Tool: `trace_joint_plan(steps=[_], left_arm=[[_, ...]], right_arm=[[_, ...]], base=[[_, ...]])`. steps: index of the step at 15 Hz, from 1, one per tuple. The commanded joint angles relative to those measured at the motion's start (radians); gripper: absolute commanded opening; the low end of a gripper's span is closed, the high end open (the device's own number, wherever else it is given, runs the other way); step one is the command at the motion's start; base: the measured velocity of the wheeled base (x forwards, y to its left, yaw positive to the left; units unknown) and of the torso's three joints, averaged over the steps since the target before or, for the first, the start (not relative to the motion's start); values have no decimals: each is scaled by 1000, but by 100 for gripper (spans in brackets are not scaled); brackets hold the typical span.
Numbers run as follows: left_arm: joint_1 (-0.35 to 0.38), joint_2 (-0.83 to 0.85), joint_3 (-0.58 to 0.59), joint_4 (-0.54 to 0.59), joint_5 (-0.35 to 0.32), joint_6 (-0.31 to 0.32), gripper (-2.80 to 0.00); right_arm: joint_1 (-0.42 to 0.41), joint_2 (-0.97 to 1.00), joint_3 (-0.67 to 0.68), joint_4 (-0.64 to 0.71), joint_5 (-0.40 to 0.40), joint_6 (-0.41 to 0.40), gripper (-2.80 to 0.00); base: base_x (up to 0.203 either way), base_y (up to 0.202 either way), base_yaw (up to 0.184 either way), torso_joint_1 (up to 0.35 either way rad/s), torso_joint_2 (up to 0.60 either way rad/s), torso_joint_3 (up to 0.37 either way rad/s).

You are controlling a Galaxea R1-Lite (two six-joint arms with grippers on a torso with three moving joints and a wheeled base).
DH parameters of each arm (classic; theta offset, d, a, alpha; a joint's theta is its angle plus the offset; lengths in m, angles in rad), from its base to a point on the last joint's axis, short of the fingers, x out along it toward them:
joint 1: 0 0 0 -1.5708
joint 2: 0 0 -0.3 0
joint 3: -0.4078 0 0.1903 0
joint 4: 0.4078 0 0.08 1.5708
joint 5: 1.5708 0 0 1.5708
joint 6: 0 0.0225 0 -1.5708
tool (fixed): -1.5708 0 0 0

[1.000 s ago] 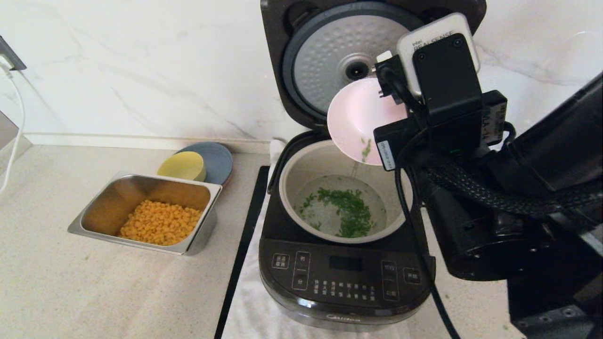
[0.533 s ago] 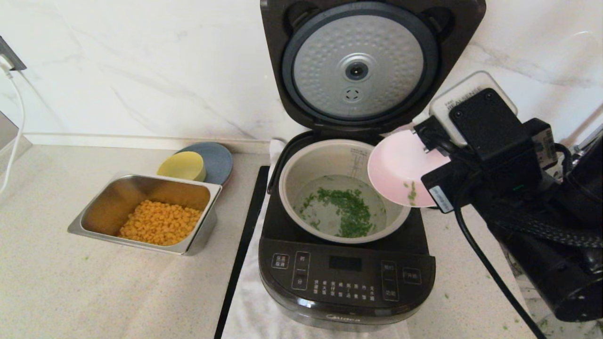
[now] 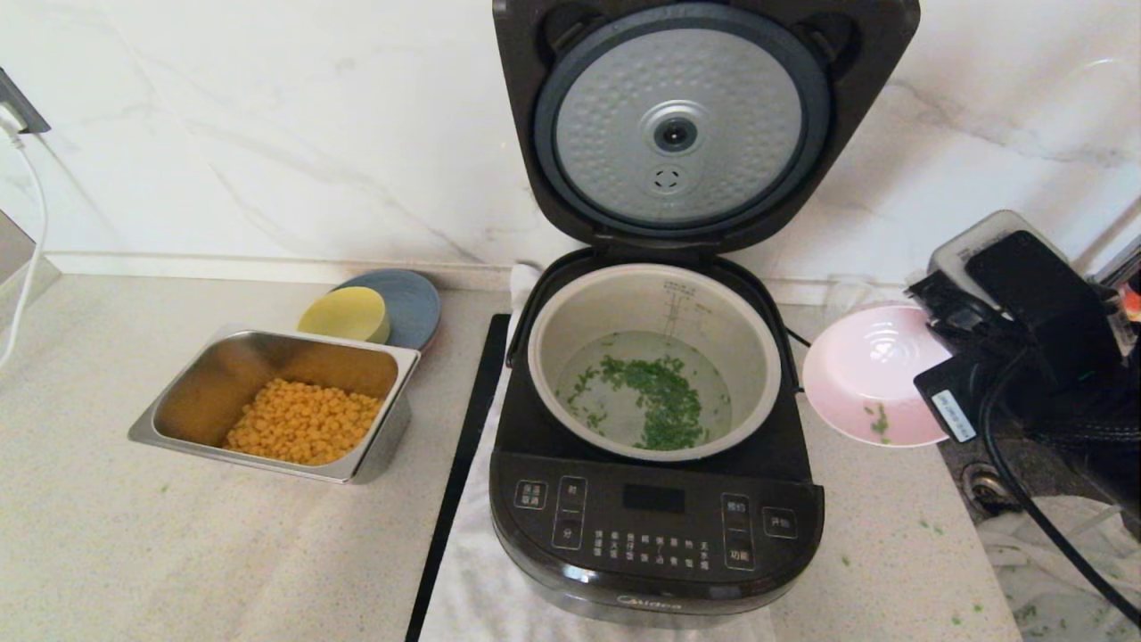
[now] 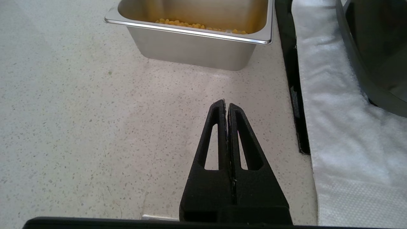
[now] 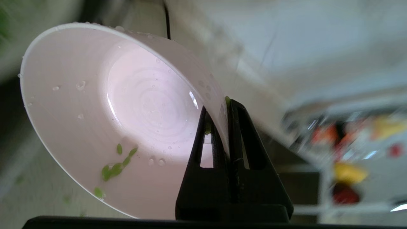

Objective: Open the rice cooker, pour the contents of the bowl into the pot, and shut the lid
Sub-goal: Fill a bowl with water from the tap

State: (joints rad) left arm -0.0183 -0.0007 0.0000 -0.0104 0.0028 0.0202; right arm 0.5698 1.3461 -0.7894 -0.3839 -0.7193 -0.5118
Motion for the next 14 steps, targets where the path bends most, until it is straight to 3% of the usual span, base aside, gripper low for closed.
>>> trace_joint_plan(steps=[1, 5, 8, 11, 14], left_arm=[[0, -1, 8, 0, 0, 0, -280], [0, -1, 8, 0, 0, 0, -280], [0, -1, 8, 0, 0, 0, -280], [0, -1, 8, 0, 0, 1, -280], [0, -1, 8, 0, 0, 0, -280]], right_arm=[[-162, -40, -16, 143, 122, 125, -280], [-499, -74, -105, 448, 443, 360, -280], [-785, -79, -155, 650, 711, 491, -280], [-1059, -52, -147, 788, 917, 556, -280], [-1311, 32, -113, 838, 1020, 575, -280]], base=[[0, 0, 0, 0, 0, 0], [0, 0, 0, 0, 0, 0], [0, 0, 0, 0, 0, 0], [0, 0, 0, 0, 0, 0], [0, 0, 0, 0, 0, 0]])
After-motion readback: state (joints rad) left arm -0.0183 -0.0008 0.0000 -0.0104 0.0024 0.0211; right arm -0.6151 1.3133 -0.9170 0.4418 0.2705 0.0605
